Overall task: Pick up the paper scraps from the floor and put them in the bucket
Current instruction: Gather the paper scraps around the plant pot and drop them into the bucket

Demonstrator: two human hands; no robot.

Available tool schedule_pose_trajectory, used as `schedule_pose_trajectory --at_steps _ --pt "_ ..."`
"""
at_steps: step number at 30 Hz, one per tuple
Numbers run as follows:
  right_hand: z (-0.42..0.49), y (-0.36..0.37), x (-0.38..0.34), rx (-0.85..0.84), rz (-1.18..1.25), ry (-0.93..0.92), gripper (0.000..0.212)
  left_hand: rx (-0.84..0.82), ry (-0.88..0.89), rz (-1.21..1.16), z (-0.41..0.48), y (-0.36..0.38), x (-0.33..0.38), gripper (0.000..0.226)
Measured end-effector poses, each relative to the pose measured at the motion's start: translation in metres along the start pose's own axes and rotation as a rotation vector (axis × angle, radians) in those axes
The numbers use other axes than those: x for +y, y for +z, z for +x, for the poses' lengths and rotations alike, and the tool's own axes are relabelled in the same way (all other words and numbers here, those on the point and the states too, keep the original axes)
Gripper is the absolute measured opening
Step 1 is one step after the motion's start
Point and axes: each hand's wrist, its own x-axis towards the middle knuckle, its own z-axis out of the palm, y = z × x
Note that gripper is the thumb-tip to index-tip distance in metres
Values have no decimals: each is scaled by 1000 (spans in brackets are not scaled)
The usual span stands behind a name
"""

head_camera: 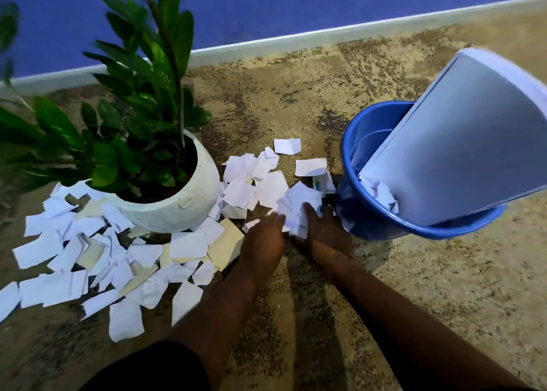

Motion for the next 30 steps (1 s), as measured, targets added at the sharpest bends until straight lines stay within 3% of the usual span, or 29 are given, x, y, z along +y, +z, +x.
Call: schedule_pose_trajectory --at_steps 2,5,11,16,20,24,27,30 --pt "1 1 -1 2 -72 -27 69 9 -35 -49 -5 4 1 43" --pt "-2 0 2 143 -100 -99 42 13 0 -8 -10 7 0 47" --pt "-4 1 5 204 -175 -114 35 56 -7 -59 -5 -1 1 45" --pt "-8 2 7 248 17 -100 18 36 13 -148 -8 -6 0 39" --pt "-9 3 7 321 95 -81 30 135 48 -146 -15 -10 3 33" --pt "-2 0 1 227 165 -52 60 239 -8 -138 -10 -10 10 27" --pt "2 3 0 111 53 -73 83 219 -106 -198 4 -9 15 28" --pt "7 0 -2 79 17 -93 80 148 -160 -138 14 -6 15 32"
